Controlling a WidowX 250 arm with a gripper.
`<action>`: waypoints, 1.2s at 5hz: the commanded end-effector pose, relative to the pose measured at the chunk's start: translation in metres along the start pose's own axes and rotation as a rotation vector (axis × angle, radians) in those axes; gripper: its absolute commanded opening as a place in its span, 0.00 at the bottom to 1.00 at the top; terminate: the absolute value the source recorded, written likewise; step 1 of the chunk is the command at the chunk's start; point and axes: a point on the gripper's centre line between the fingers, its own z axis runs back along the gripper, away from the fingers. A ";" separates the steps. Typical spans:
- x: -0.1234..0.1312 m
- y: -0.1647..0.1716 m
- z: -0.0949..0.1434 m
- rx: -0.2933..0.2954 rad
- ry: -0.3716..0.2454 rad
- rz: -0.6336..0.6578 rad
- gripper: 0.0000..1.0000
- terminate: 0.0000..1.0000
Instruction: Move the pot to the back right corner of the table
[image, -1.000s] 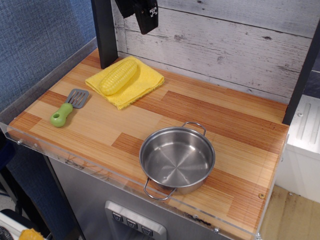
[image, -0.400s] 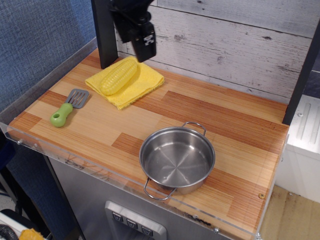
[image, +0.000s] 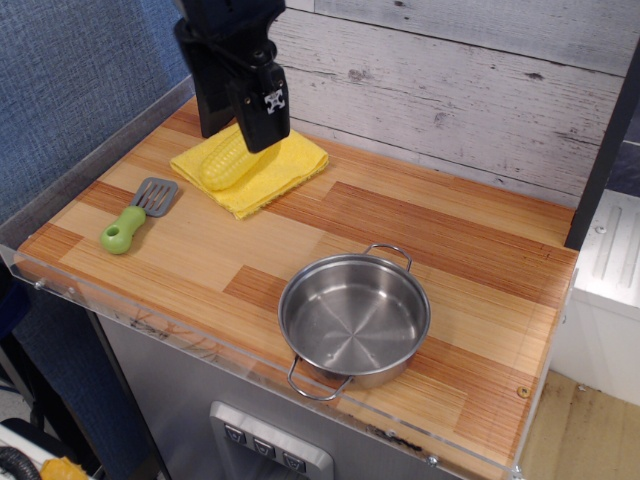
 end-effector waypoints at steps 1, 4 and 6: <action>-0.014 -0.040 -0.022 -0.064 0.061 0.262 1.00 0.00; -0.014 -0.062 -0.066 -0.085 0.174 0.430 1.00 0.00; -0.030 -0.033 -0.078 -0.044 0.210 0.487 1.00 0.00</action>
